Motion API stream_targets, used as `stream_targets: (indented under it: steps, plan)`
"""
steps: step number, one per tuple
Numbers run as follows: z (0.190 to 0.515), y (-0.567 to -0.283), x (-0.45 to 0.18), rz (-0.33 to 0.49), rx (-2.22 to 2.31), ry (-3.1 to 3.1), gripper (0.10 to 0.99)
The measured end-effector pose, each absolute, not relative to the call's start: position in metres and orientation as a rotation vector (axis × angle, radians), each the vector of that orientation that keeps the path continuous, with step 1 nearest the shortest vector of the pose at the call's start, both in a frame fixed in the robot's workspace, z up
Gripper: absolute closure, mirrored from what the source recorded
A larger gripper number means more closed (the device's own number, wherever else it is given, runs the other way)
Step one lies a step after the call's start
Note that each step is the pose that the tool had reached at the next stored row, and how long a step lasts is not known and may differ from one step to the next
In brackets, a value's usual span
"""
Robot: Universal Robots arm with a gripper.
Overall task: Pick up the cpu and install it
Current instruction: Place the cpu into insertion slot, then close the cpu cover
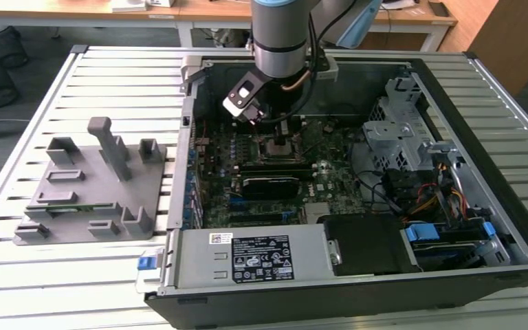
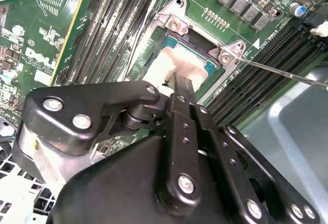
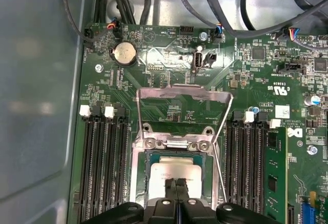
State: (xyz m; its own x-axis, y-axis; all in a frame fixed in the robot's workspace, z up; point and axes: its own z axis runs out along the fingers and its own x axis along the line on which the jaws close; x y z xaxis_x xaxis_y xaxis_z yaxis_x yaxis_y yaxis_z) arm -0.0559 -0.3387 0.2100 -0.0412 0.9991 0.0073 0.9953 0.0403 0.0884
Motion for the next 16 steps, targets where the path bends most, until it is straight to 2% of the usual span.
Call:
stream_targets:
  steps: [16]
  plan:
    - [0.2168, -0.3387, -0.0558, 0.106, 2.136, 2.224, 0.980]
